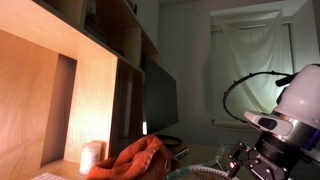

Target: Drop the box on the racket onto the floor

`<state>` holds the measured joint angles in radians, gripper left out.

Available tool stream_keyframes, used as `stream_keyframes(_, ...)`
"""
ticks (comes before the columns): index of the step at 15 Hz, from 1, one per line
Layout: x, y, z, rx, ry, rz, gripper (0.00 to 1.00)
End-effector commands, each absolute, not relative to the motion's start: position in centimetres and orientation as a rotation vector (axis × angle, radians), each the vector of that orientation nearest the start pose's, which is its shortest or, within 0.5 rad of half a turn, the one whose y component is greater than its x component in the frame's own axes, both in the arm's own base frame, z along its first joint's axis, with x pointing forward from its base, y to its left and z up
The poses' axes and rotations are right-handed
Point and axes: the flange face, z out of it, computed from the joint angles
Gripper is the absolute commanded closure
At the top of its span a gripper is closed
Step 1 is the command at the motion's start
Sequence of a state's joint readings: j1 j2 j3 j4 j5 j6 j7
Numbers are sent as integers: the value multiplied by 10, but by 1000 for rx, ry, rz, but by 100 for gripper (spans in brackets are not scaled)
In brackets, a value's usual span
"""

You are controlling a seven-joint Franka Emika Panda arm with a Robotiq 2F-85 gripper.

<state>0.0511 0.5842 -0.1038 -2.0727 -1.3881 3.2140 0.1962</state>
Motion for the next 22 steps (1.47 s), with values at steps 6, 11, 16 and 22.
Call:
stream_keyframes(6, 603, 72, 188, -2768, -1911, -598, 0)
stream_keyframes(11, 627, 73, 197, -2706, -1911, -486, 0)
stream_keyframes(16, 637, 77, 193, -2642, -1914, -372, 0)
stream_keyframes(22, 647, 76, 183, -2607, -1900, -281, 0)
